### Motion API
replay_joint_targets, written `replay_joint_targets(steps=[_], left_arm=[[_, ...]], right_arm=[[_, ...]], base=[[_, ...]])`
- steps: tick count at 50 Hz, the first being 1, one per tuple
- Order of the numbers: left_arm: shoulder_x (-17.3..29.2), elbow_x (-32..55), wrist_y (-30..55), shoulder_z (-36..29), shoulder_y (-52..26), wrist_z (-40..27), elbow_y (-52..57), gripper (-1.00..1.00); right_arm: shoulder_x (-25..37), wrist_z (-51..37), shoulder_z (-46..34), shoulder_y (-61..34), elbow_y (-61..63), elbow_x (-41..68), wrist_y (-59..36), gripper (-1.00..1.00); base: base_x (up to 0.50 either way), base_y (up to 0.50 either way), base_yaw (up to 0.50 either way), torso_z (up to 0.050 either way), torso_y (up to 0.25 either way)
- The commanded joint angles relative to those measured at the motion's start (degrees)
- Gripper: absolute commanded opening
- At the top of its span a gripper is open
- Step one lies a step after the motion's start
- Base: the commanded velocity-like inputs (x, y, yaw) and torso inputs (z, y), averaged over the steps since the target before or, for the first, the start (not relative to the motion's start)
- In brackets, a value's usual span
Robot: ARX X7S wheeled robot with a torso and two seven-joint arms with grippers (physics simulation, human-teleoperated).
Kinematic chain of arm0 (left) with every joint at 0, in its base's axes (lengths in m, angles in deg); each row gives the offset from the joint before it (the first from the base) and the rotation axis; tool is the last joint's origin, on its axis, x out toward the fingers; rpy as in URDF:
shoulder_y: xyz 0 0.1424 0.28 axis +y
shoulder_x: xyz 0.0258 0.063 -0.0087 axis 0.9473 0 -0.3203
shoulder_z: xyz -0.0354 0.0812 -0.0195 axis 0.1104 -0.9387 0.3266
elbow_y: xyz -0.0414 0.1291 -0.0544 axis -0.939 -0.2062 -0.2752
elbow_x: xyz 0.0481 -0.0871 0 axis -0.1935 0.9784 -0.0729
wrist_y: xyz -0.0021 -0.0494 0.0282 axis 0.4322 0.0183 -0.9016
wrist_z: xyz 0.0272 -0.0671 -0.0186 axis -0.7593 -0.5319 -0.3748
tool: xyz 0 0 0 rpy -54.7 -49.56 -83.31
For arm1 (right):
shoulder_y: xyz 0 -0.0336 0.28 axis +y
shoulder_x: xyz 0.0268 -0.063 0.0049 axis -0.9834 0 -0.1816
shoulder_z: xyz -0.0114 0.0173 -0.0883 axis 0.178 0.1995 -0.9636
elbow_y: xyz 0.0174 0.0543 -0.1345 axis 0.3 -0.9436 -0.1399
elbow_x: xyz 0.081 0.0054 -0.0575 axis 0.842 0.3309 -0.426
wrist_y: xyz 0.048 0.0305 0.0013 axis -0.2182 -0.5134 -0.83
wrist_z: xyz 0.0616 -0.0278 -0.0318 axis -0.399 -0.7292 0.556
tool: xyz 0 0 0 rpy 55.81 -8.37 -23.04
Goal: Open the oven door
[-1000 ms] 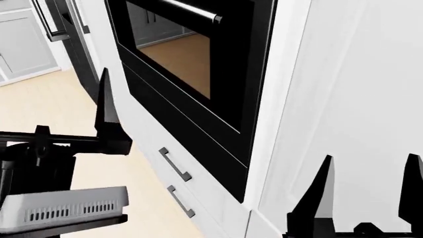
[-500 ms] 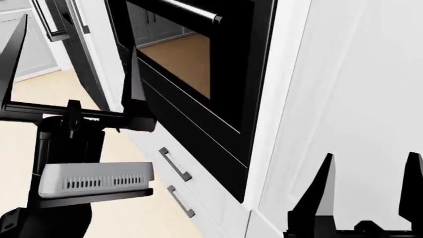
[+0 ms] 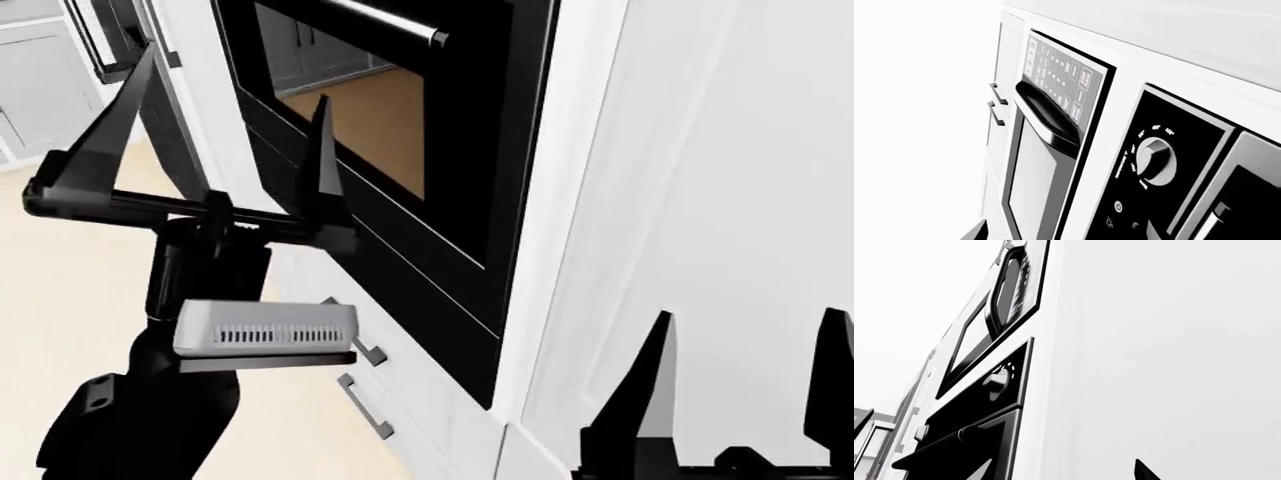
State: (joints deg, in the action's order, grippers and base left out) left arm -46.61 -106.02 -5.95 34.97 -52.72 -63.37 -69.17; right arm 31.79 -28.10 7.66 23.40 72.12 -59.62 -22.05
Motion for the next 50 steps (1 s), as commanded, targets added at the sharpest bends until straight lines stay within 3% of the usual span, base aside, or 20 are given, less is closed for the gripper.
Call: replay_joint_targets(steps=[1, 19, 50], left_arm=[[-1.2, -1.2, -2.7, -1.7, -1.8, -2.4, -5.8, 1.0], [-4.6, -1.0, -7.8, -3.6, -7.3, -7.6, -16.3, 1.0], [-7.8, -0.7, -9.7, -7.8, -14.1, -7.9, -27.8, 1.0]], right_arm=[[0.2, -0.2, -0.2, 0.2, 0.1, 0.0, 0.4, 1.0], [0.7, -0.4, -0.4, 0.2, 0.3, 0.4, 0.8, 1.0], [1.2, -0.9, -0.8, 0.2, 0.2, 0.7, 1.2, 1.0]], base=[[0.0, 0.0, 0.0, 0.0, 0.0], [0.0, 0.0, 0.0, 0.0, 0.0], [0.0, 0.0, 0.0, 0.0, 0.0]])
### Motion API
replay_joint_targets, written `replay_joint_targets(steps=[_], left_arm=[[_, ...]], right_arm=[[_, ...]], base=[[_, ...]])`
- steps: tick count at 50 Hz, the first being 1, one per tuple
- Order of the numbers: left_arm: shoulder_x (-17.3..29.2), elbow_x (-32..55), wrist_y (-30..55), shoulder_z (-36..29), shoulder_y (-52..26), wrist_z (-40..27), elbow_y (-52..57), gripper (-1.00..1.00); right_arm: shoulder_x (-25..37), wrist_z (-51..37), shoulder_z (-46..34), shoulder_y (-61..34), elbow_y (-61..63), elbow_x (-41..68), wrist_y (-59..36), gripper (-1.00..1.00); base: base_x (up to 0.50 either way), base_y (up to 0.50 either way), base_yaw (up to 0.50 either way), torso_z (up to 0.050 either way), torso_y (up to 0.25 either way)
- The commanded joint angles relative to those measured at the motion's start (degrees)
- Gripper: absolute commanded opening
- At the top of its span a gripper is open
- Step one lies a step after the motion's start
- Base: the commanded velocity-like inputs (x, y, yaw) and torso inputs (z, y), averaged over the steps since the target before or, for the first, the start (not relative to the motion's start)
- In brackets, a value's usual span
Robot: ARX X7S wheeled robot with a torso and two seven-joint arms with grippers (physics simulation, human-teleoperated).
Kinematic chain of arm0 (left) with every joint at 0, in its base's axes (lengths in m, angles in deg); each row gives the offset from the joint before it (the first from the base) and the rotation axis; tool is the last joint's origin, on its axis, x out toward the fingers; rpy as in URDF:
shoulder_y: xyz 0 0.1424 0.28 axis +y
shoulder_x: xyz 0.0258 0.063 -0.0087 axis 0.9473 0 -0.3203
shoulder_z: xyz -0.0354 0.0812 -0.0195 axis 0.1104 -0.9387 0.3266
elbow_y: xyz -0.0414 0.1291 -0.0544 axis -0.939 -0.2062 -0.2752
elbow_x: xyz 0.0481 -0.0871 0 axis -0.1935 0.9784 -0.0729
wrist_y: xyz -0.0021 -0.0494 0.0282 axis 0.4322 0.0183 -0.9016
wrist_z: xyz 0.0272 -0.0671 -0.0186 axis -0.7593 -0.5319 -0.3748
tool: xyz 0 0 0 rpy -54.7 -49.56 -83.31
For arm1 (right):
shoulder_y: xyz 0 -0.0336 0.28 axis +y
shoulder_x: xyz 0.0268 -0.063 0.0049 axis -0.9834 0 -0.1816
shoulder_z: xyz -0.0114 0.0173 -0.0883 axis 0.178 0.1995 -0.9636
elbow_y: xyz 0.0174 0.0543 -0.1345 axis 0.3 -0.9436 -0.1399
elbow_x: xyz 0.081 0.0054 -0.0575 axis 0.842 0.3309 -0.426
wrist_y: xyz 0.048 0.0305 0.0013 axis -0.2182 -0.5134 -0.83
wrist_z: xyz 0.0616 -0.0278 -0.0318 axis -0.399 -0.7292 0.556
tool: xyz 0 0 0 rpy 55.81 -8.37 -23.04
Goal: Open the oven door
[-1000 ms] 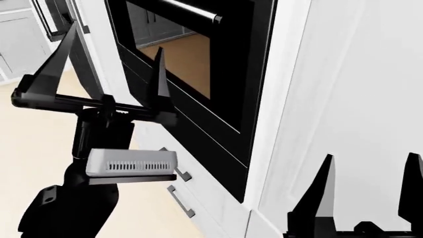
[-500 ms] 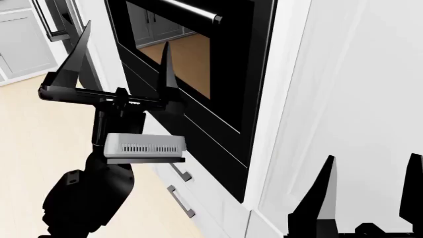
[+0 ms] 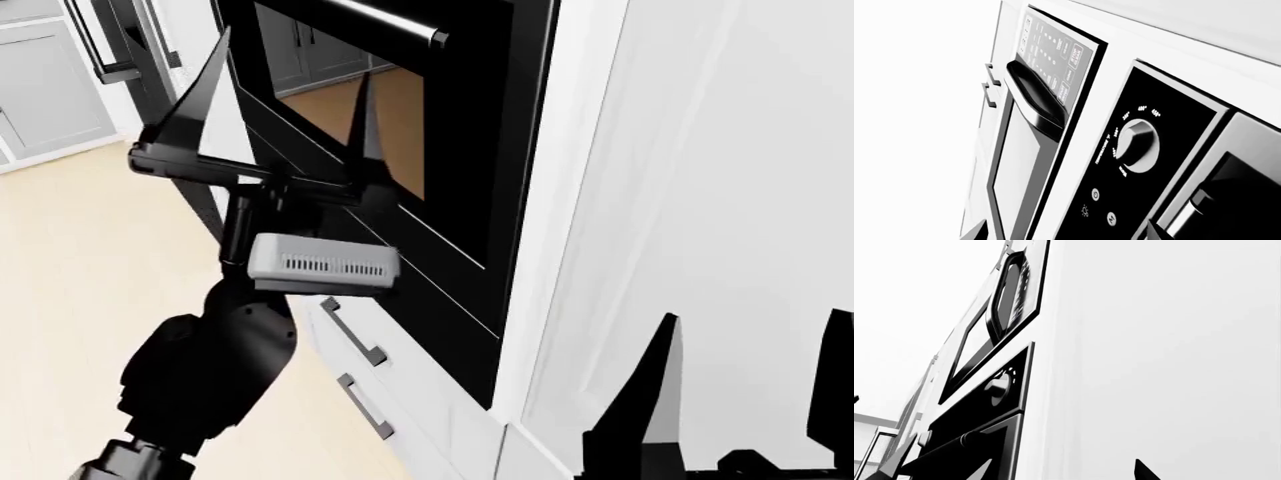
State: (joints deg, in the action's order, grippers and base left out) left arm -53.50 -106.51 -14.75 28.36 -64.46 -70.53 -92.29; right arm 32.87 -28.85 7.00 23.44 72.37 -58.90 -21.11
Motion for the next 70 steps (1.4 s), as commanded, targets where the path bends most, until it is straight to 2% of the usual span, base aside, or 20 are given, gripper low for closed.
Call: replay_joint_targets(steps=[1, 9, 13, 30, 40, 53, 62, 70], left_arm=[[-0.9, -0.4, -1.0, -1.3, -2.4, -0.9, -4.9, 1.0], [-0.8, -0.9, -0.8, -1.9, -2.6, -0.7, -5.1, 1.0], [0.1, 0.6, 1.0, -1.1, -0.4, 0.9, -0.1, 1.0], [0.3, 0.8, 1.2, -1.5, -0.5, 0.7, 0.0, 1.0], [-0.8, -2.0, -2.6, -3.7, -3.5, -2.8, -8.9, 1.0], [-1.7, -3.4, -4.1, -4.1, -5.8, -6.7, -14.5, 1.0], [-4.0, -6.4, -8.2, -5.6, -11.0, -13.7, -25.3, 1.0], [-4.4, -7.0, -10.1, -6.6, -12.1, -15.4, -28.7, 1.0]], right_arm=[[0.2, -0.2, -0.2, 0.2, 0.0, 0.0, 0.3, 1.0], [0.3, -0.4, -0.3, 0.1, -0.1, 0.3, 0.7, 1.0], [0.3, -0.4, -0.2, 0.0, 0.0, -0.4, 0.7, 1.0], [0.6, -0.7, -0.3, -0.1, 0.0, -0.4, 0.7, 1.0], [0.7, -0.8, -0.6, 0.2, 0.0, -0.6, 1.1, 1.0], [0.9, -0.9, -0.9, 0.2, -0.3, -0.7, 1.5, 1.0], [1.1, -1.0, -1.0, 0.3, -0.3, -0.6, 1.9, 1.0], [1.2, -1.0, -1.2, 0.1, -0.4, -0.6, 2.0, 1.0]], base=[[0.0, 0.0, 0.0, 0.0, 0.0], [0.0, 0.0, 0.0, 0.0, 0.0], [0.0, 0.0, 0.0, 0.0, 0.0], [0.0, 0.0, 0.0, 0.0, 0.0], [0.0, 0.0, 0.0, 0.0, 0.0], [0.0, 0.0, 0.0, 0.0, 0.0], [0.0, 0.0, 0.0, 0.0, 0.0], [0.0, 0.0, 0.0, 0.0, 0.0]])
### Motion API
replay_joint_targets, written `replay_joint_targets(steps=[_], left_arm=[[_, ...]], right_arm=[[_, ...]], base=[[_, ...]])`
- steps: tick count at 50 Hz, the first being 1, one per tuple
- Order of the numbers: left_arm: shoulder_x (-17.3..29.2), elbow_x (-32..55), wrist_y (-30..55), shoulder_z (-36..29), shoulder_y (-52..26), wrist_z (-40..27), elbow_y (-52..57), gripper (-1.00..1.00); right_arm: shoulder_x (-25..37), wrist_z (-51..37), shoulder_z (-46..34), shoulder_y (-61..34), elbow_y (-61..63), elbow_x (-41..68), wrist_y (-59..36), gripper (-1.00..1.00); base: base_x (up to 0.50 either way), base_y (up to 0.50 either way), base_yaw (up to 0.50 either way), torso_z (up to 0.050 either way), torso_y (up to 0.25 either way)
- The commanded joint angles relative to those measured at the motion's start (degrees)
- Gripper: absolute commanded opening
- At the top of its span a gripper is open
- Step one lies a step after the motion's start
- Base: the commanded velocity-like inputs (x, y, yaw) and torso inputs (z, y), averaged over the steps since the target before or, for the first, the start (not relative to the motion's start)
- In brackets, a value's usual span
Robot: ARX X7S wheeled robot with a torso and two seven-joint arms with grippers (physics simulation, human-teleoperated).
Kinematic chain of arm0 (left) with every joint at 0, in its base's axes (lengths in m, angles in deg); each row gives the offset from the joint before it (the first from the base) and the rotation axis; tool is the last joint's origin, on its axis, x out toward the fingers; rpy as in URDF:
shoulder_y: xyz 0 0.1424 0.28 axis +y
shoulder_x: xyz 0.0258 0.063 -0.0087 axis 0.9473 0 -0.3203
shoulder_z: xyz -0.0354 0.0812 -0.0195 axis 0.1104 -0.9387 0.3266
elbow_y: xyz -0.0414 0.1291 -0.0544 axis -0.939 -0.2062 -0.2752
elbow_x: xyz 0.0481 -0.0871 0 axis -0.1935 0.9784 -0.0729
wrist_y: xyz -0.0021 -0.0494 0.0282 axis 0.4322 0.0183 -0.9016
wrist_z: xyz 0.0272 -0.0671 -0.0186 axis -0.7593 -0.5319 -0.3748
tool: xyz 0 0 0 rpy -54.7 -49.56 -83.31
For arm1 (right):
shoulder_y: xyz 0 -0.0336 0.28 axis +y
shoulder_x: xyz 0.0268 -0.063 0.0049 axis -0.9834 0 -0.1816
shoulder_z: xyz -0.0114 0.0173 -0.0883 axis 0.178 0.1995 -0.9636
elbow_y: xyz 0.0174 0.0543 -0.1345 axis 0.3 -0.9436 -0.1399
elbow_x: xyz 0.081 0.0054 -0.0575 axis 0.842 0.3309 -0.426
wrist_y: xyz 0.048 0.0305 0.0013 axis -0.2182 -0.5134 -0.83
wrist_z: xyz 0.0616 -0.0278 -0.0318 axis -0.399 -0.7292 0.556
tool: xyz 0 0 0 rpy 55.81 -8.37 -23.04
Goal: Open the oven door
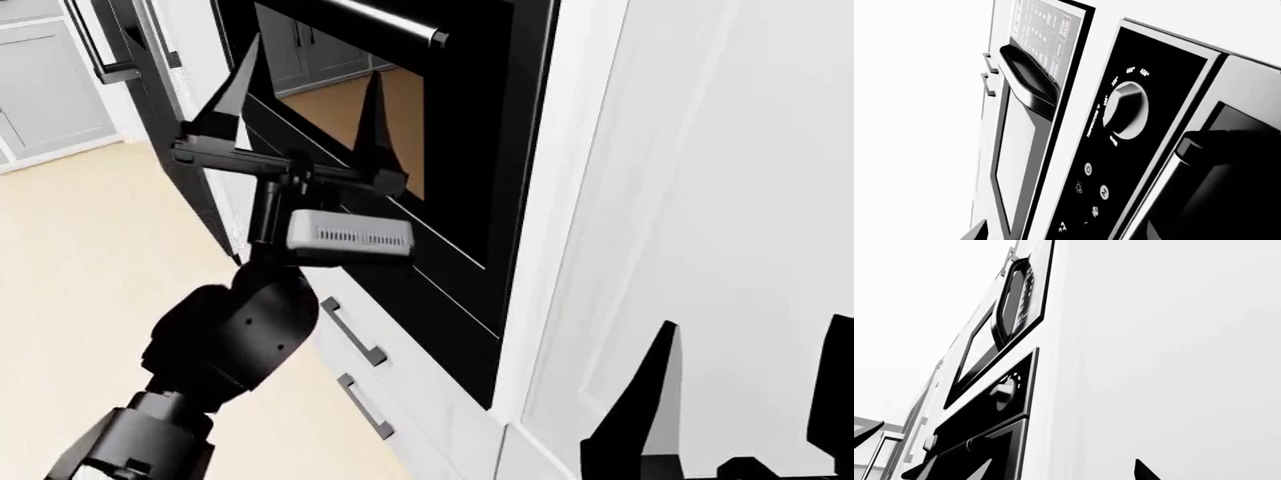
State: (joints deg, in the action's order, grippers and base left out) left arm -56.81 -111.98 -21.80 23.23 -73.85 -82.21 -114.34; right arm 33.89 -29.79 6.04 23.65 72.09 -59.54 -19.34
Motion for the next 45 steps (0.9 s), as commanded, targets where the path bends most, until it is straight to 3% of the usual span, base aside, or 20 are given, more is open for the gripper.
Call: replay_joint_targets(steps=[1, 11, 27, 45], left_arm=[[-1.6, -2.0, -4.3, -2.2, -3.9, -4.5, -9.1, 1.0], [-2.5, -2.0, -7.2, -4.0, -5.7, -5.3, -13.3, 1.0], [-7.1, -5.0, -16.4, -10.1, -14.8, -16.7, -34.8, 1.0], [-6.9, 9.4, -14.6, -28.0, -15.7, -20.1, -35.1, 1.0]], right_arm=[[0.2, -0.1, -0.2, -0.1, -0.1, 0.0, 0.2, 1.0], [0.3, -0.2, -0.3, -0.1, -0.1, 0.0, 0.3, 1.0], [0.7, -0.5, -0.3, -0.4, 0.0, 0.6, 0.1, 1.0], [0.8, -0.8, -0.6, -0.2, -0.1, 0.3, 0.6, 1.0]], base=[[0.0, 0.0, 0.0, 0.0, 0.0], [0.0, 0.0, 0.0, 0.0, 0.0], [0.0, 0.0, 0.0, 0.0, 0.0], [0.0, 0.0, 0.0, 0.0, 0.0]])
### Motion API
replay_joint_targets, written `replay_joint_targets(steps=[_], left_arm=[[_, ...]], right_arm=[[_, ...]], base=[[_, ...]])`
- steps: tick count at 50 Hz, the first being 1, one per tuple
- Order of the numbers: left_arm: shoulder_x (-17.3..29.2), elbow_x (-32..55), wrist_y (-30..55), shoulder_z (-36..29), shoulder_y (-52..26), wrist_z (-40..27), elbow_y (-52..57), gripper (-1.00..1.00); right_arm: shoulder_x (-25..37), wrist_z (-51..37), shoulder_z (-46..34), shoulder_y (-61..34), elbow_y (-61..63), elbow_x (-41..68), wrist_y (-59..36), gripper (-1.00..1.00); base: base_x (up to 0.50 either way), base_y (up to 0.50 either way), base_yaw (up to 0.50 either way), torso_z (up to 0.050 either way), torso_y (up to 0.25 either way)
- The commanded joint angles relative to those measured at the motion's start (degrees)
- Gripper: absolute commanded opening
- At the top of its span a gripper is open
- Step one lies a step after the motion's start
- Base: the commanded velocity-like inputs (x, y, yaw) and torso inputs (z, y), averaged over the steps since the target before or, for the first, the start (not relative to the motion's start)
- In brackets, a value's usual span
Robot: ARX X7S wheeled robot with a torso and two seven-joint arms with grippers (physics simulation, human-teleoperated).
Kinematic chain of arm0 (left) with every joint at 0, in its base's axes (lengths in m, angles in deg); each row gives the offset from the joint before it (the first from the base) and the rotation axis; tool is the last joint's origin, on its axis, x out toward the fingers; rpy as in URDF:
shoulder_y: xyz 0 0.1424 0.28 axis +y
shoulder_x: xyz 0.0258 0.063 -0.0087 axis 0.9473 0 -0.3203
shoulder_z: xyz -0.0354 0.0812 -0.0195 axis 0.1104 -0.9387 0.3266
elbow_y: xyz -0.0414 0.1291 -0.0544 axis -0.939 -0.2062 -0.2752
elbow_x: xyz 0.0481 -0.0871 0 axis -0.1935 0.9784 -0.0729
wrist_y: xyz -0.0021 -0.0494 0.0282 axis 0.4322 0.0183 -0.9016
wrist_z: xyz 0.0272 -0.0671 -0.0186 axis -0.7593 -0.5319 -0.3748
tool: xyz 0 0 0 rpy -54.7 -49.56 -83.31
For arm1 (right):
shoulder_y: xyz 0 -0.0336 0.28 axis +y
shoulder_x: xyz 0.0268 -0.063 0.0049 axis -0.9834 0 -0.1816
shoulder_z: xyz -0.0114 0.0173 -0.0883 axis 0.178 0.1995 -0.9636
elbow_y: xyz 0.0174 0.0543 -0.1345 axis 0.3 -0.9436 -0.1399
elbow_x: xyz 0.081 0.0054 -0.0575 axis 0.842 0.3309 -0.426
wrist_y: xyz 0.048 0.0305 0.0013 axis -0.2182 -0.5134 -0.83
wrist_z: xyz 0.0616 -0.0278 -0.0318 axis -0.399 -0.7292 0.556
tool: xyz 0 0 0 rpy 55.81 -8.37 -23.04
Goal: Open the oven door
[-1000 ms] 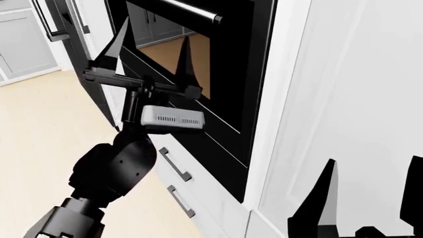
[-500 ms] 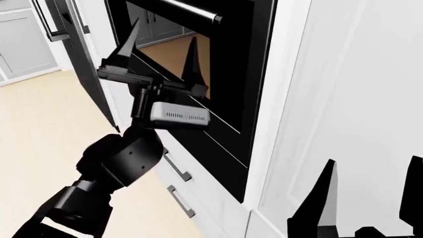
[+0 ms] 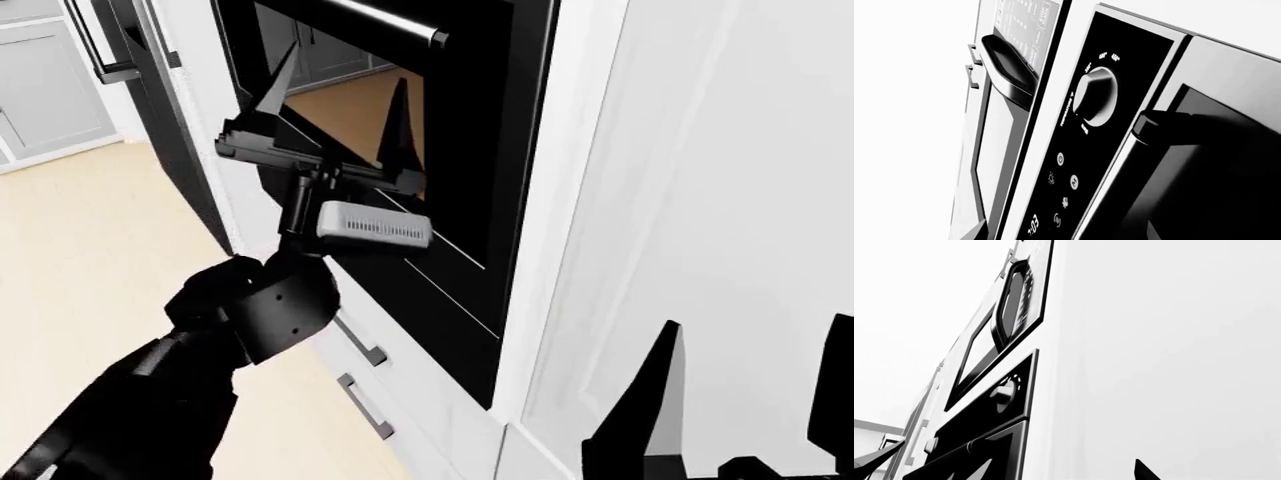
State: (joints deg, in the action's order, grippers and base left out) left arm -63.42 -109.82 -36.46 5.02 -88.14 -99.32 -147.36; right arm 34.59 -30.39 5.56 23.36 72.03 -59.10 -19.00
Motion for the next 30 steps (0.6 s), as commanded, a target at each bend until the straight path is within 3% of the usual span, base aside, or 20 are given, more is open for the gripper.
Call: replay_joint_targets(steps=[1, 20, 30], left_arm=[[-0.3, 8.3, 0.2, -10.9, -1.5, -3.3, -2.1, 1.0], [-0.3, 21.5, 2.3, -27.8, -4.2, -6.5, -2.1, 1.0], [-0.6, 25.7, 2.6, -33.6, -5.2, -6.0, -2.1, 1.0]], right_arm=[[0.1, -0.2, -0.2, 0.1, 0.0, -0.1, 0.2, 1.0], [0.4, -0.4, -0.4, 0.0, -0.2, 0.0, 0.6, 1.0], [0.5, -0.5, -0.4, 0.0, 0.0, 0.0, 0.5, 1.0]], base=[[0.0, 0.0, 0.0, 0.0, 0.0], [0.0, 0.0, 0.0, 0.0, 0.0], [0.0, 0.0, 0.0, 0.0, 0.0]])
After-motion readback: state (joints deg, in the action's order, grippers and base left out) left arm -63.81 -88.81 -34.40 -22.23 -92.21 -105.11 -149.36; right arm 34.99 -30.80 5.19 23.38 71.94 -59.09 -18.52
